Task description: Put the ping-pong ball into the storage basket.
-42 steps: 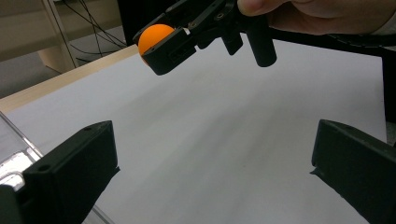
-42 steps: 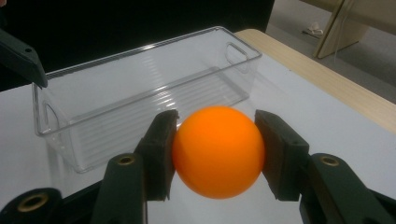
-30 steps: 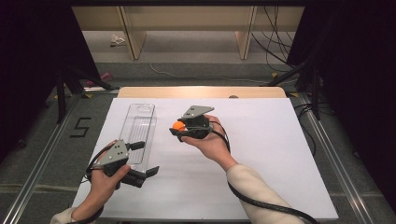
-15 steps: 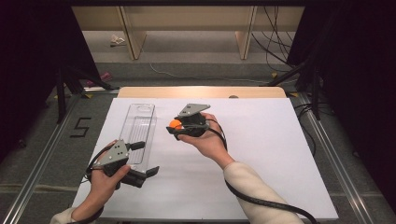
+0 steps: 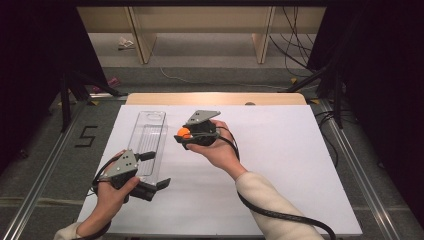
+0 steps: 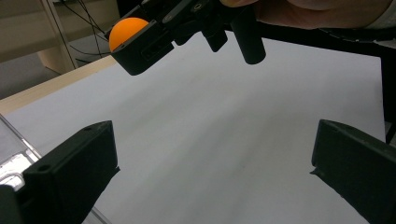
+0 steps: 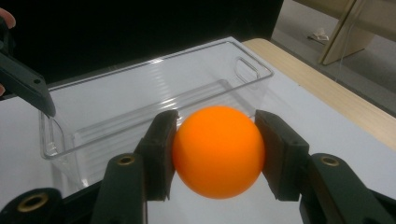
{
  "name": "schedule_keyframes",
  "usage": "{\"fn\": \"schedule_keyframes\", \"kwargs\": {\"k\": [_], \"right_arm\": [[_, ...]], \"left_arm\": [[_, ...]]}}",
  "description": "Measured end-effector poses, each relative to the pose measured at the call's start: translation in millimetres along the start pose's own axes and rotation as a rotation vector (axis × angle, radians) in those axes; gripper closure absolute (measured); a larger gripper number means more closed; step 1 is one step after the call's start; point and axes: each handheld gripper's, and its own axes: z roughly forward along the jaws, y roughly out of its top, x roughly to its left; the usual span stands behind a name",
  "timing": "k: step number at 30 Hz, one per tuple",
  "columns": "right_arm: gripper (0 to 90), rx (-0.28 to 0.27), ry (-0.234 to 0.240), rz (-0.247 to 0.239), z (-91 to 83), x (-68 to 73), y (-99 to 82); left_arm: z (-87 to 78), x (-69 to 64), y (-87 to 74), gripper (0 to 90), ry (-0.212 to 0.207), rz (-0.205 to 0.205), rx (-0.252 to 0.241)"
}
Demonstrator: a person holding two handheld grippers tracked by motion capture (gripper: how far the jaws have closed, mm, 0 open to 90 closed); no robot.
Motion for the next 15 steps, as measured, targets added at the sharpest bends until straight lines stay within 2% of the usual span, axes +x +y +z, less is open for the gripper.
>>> {"fn": "schedule_keyframes", "kwargs": {"k": [15], "right_arm": [[51.6,-0.003,0.004,-0.011,4.5,1.9,6.2]], "left_arm": [[-0.2,0.1,0.0,0.0,0.000,-0.002,-0.002]]}}
